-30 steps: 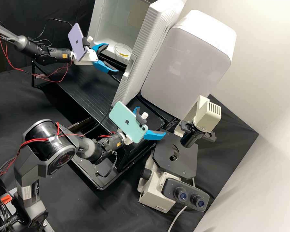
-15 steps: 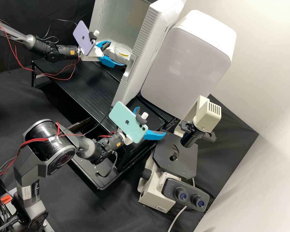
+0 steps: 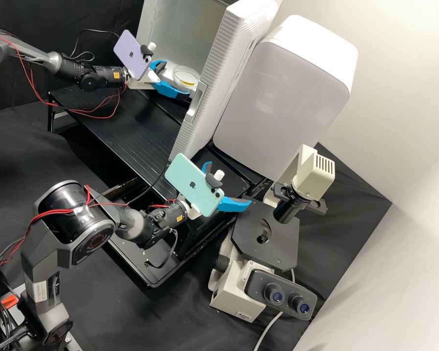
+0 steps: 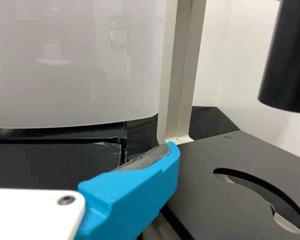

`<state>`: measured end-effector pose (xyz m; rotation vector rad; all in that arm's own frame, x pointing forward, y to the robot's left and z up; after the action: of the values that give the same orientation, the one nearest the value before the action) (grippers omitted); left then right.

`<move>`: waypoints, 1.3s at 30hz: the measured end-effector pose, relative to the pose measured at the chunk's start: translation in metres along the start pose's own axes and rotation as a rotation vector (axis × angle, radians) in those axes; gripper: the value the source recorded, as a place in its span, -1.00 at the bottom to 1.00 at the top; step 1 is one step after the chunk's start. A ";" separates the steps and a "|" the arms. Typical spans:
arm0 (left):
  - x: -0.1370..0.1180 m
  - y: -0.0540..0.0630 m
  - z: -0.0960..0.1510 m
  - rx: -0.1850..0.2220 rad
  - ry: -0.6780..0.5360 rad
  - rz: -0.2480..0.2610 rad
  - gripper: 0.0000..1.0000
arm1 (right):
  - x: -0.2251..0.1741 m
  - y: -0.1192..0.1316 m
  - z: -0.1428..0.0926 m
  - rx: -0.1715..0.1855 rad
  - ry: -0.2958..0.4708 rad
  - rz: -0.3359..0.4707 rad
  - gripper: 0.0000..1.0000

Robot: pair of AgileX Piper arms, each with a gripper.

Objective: Take the petri dish out of the incubator

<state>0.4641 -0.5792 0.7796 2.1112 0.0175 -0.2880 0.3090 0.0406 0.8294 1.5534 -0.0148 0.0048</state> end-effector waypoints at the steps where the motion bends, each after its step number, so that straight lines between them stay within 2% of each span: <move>1: 0.000 0.001 0.000 -0.005 0.001 0.004 1.00 | 0.000 0.000 0.000 0.000 0.000 0.000 1.00; 3: 0.001 0.003 0.000 -0.019 0.010 0.009 1.00 | 0.000 0.000 0.000 0.000 0.000 0.000 1.00; 9: 0.007 0.000 -0.002 -0.005 0.017 0.007 1.00 | 0.000 0.000 0.000 0.000 0.000 0.000 1.00; 25: 0.018 -0.003 -0.001 -0.009 0.016 0.003 1.00 | 0.000 0.000 0.000 0.000 0.000 0.000 1.00; 28: 0.019 -0.004 -0.001 0.008 0.018 0.001 1.00 | 0.000 0.000 0.000 0.000 0.000 0.000 1.00; 35: 0.019 -0.004 -0.001 0.006 0.018 0.001 1.00 | 0.000 0.000 0.000 0.000 0.000 0.000 1.00; 39: 0.022 -0.003 -0.002 0.030 0.026 0.006 1.00 | 0.000 0.000 0.000 0.000 0.000 0.000 1.00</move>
<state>0.4852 -0.5782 0.7731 2.1442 0.0228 -0.2587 0.3090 0.0406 0.8294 1.5534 -0.0148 0.0048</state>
